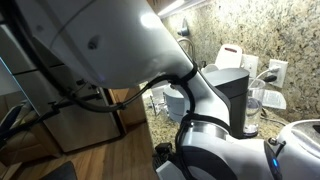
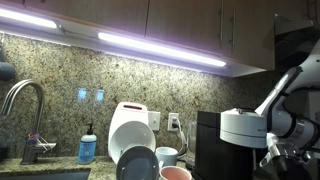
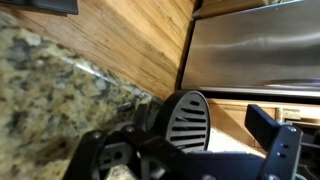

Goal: Place the cup holder on the coffee machine

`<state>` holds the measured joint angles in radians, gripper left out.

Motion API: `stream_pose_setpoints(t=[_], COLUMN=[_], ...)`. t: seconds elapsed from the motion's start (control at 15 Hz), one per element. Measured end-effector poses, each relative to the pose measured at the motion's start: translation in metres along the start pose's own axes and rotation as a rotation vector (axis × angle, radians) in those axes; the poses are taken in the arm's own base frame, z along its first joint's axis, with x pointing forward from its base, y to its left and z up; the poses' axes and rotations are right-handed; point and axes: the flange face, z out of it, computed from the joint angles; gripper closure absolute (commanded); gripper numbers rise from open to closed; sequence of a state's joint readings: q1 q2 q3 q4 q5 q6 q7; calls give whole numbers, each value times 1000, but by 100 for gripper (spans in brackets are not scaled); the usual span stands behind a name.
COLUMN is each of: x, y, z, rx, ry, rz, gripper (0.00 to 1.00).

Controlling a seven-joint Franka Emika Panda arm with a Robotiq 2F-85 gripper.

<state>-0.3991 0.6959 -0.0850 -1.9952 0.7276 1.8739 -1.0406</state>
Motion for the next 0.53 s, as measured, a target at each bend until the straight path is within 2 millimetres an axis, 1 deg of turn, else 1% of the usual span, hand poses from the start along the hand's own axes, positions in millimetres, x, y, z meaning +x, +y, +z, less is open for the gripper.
stream_pose_setpoints(t=[0.53], x=[2], y=[-1], z=[0], rx=[13], ry=[26], rz=[-12], gripper=[0])
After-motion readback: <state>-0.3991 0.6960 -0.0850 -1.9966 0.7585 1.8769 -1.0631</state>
